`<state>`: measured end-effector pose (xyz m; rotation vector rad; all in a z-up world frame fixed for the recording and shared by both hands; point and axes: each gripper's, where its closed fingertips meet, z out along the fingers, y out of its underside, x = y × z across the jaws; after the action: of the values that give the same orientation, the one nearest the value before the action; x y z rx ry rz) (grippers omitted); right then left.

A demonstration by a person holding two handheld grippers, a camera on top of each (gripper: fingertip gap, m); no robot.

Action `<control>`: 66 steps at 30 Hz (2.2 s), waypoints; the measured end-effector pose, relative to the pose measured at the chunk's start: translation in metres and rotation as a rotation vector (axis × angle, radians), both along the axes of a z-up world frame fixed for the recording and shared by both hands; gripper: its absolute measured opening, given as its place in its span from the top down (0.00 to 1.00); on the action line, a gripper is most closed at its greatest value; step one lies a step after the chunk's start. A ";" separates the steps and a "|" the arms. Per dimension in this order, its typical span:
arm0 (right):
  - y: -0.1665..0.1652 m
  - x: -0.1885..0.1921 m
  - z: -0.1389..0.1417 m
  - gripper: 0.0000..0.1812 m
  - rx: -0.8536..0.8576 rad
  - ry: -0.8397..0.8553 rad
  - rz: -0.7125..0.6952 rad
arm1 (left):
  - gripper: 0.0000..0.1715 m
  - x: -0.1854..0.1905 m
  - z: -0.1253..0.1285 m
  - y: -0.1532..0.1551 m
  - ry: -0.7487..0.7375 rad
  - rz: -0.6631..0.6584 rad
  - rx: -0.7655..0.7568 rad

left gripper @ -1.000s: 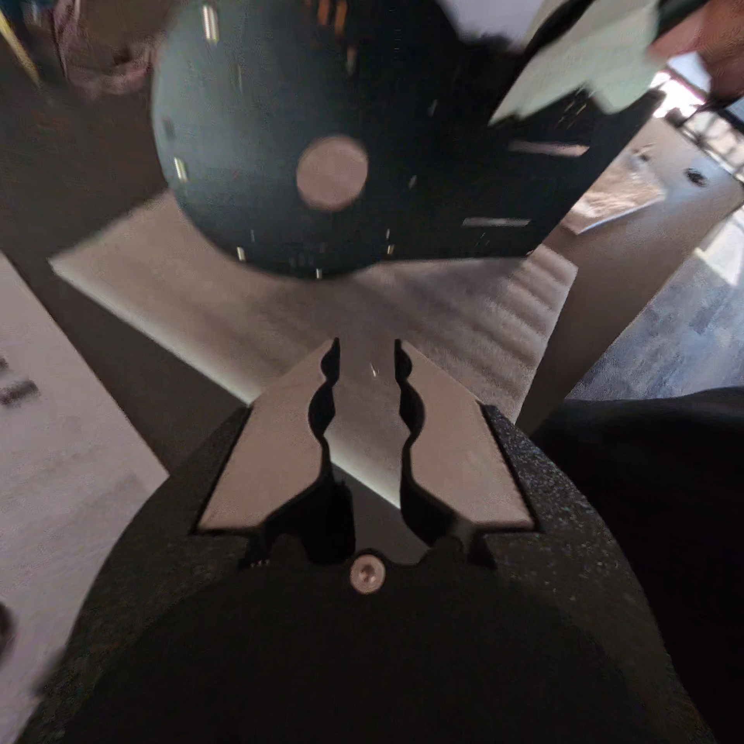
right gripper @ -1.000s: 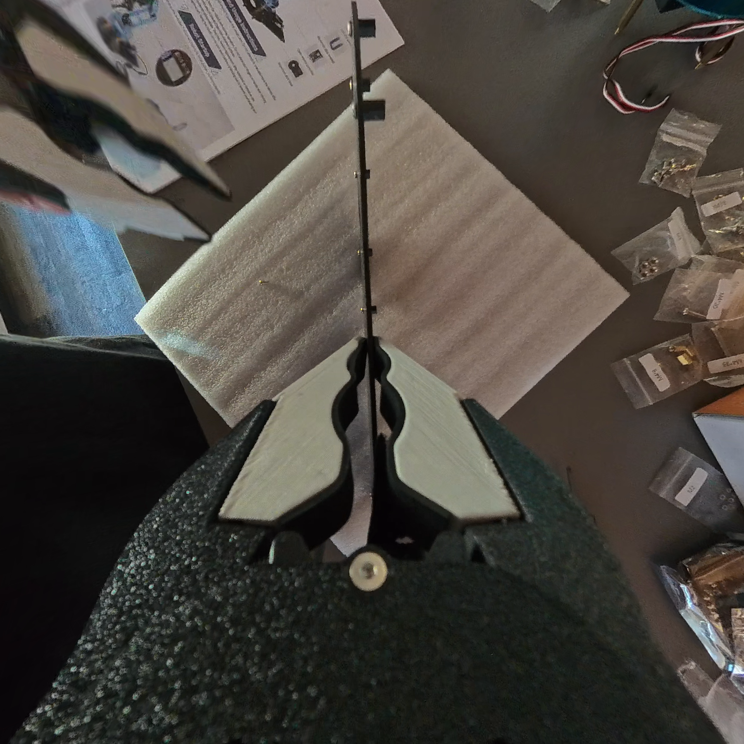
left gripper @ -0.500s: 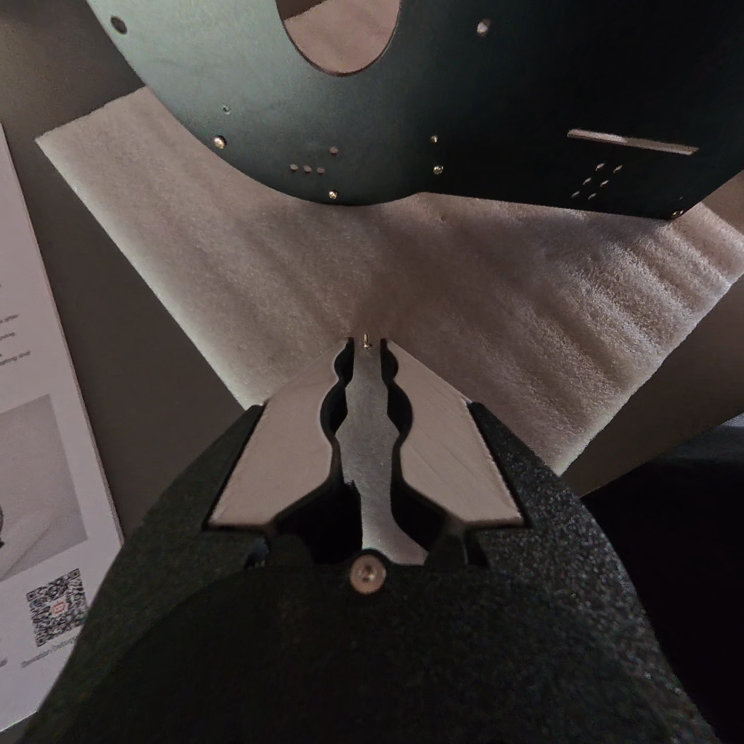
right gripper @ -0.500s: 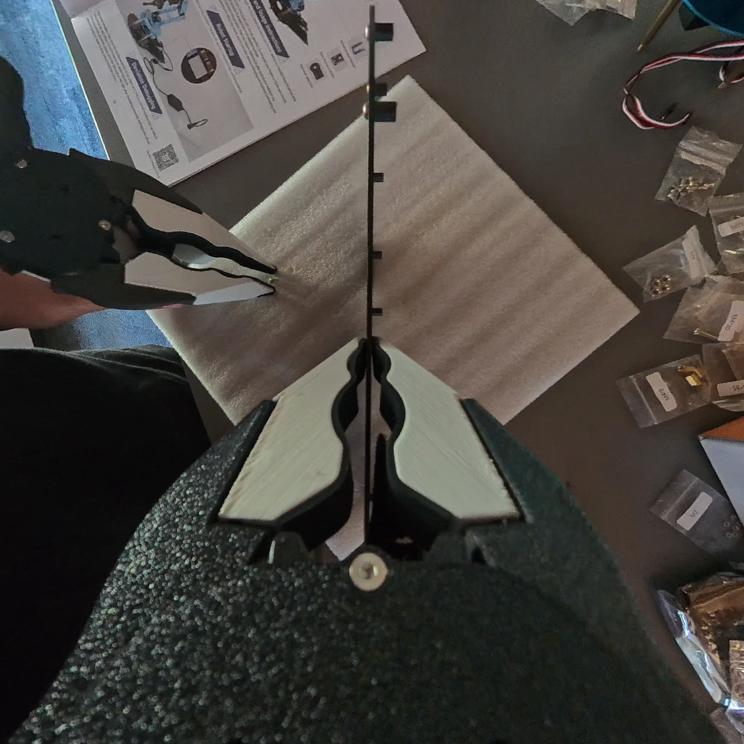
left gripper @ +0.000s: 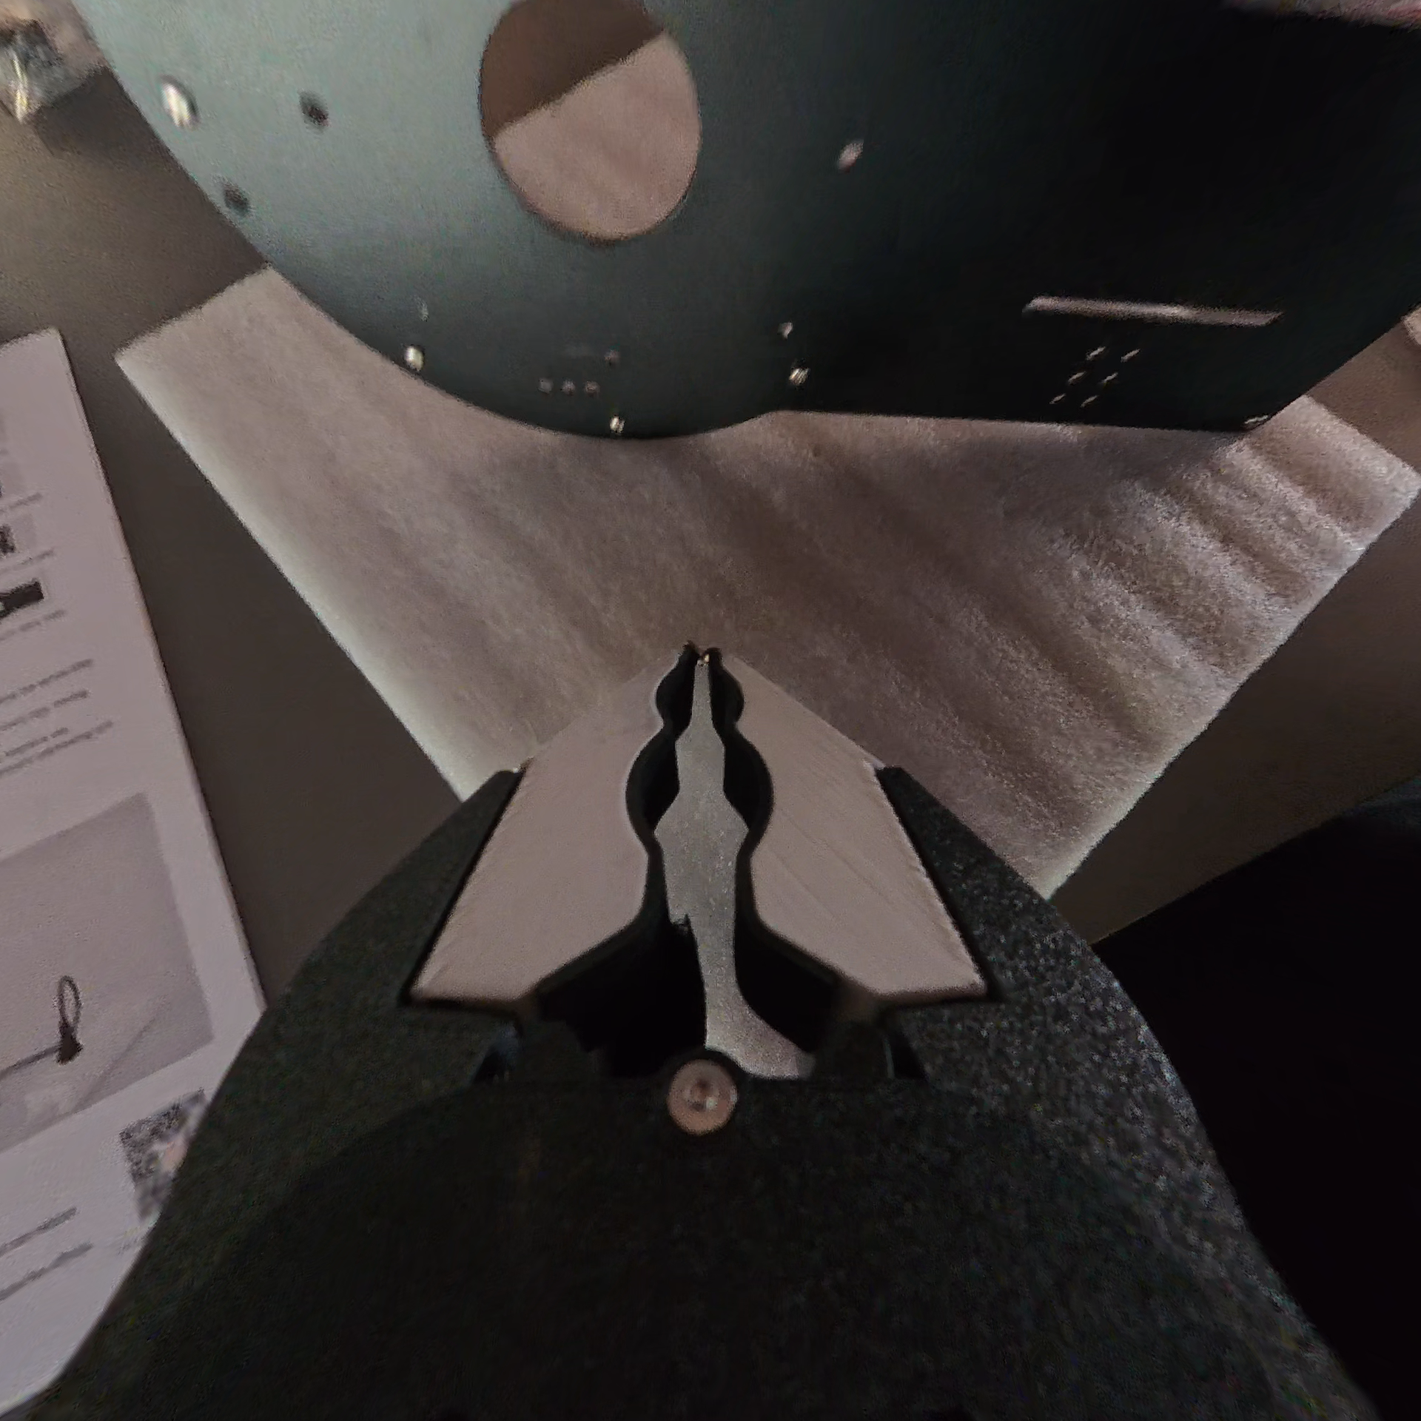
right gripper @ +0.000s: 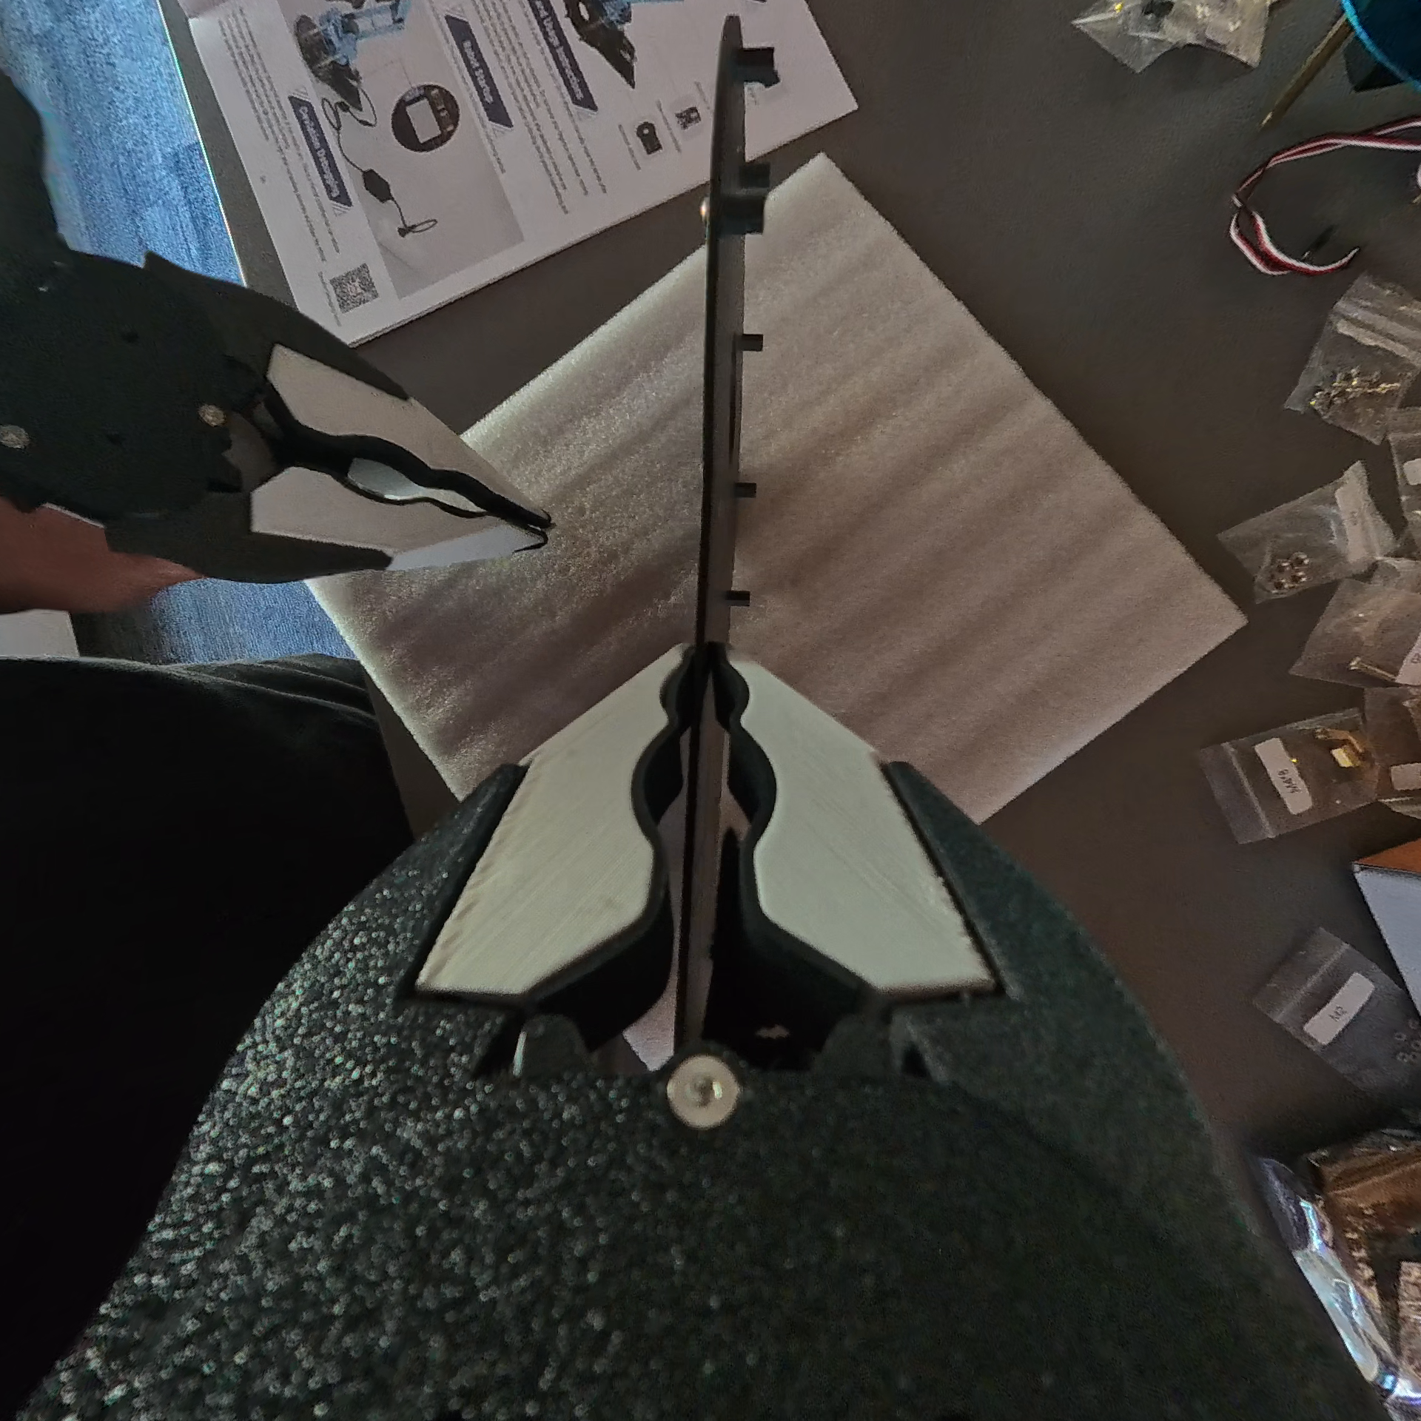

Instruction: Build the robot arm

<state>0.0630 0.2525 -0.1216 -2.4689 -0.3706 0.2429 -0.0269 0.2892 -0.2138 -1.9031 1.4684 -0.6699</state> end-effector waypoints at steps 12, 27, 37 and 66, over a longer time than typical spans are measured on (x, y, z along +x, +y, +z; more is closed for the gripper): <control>-0.001 -0.002 0.000 0.98 0.004 0.017 -0.007 | 1.00 0.067 0.121 -0.019 -0.385 -0.324 0.131; 0.000 -0.001 0.000 0.99 -0.004 0.013 -0.034 | 1.00 0.082 0.114 -0.021 -0.373 -0.422 0.140; 0.000 0.000 0.000 0.98 -0.018 -0.005 -0.038 | 1.00 0.084 0.114 -0.019 -0.385 -0.446 0.168; 0.001 0.005 -0.001 0.99 -0.041 0.015 -0.086 | 0.85 0.081 0.112 -0.012 -0.423 -0.155 0.162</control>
<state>0.0684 0.2536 -0.1229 -2.5147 -0.2549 0.2351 0.0540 0.2777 -0.1018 -1.4275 1.3554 -0.9301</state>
